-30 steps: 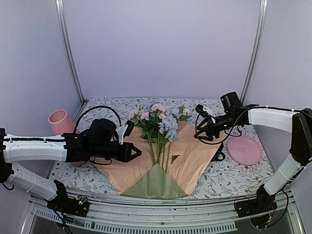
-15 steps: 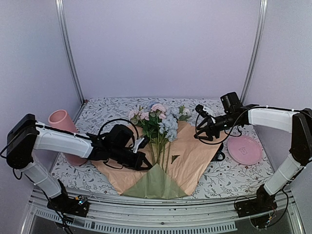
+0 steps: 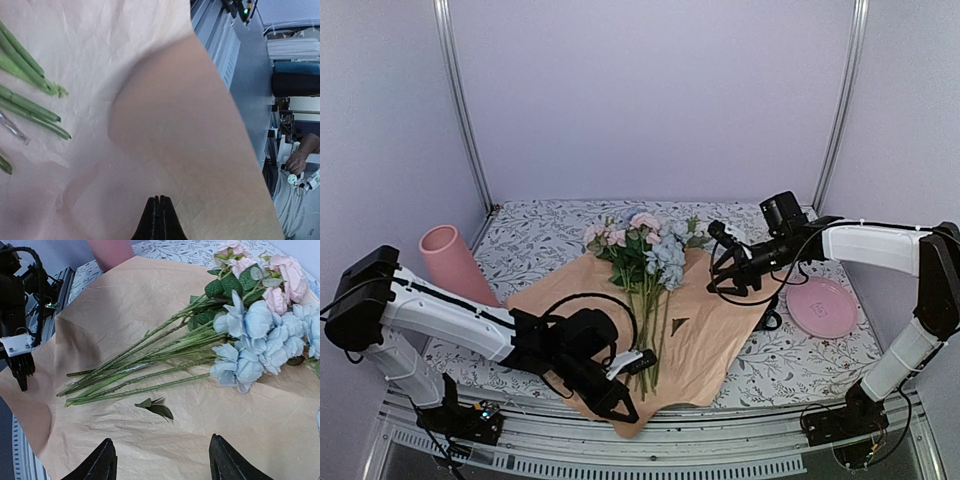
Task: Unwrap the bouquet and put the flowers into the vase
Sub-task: Unfold the 1/4-folded wrapping paper from the folded wrapping paper.
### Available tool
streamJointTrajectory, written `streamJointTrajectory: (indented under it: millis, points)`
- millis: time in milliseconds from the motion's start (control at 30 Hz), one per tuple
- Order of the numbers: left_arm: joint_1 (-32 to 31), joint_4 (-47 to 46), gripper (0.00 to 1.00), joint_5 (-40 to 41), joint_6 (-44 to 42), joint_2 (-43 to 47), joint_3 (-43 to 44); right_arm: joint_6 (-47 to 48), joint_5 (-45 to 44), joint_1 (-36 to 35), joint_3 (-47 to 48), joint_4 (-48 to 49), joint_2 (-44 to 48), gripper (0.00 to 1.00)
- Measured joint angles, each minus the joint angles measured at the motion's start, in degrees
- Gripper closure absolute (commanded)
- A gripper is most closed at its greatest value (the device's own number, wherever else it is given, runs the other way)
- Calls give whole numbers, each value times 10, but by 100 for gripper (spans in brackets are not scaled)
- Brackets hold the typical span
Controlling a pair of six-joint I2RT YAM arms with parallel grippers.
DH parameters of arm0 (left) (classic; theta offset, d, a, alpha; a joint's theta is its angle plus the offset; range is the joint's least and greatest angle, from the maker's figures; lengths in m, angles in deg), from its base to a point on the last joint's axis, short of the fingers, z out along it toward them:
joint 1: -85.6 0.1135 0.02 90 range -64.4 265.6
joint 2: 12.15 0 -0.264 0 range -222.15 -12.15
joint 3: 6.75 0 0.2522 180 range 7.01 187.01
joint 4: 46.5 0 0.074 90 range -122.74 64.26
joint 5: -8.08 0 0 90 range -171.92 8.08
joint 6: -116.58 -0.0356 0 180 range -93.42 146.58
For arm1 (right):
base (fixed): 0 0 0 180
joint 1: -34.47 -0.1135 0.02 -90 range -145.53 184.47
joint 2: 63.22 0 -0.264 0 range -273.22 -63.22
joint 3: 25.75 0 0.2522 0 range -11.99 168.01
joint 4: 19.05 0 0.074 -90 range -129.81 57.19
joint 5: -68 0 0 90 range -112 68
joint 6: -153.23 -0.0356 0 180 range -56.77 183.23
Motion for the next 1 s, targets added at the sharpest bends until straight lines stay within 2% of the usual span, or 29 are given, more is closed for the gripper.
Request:
streamJointTrajectory:
  millis: [267,367,467,633,767,867,1000]
  points:
    - [-54,59,100,50,0,-45,12,-13,20,-130,-14,11,0,38]
    - [-51,69,100,78,4,-18,9,-20,33,-173,-24,14,-4,42]
    - [-38,75,100,106,11,47,-3,-30,40,-198,-34,21,-20,44]
    - [38,64,100,161,36,187,-28,-38,39,-235,-58,21,-61,48]
    - [105,58,100,209,57,262,-50,-38,37,-272,-59,17,-82,52]
    - [154,37,100,220,65,282,-66,-35,24,-301,-64,18,-85,54]
    - [193,16,100,222,66,256,-68,-34,-8,-343,-65,25,-112,58]
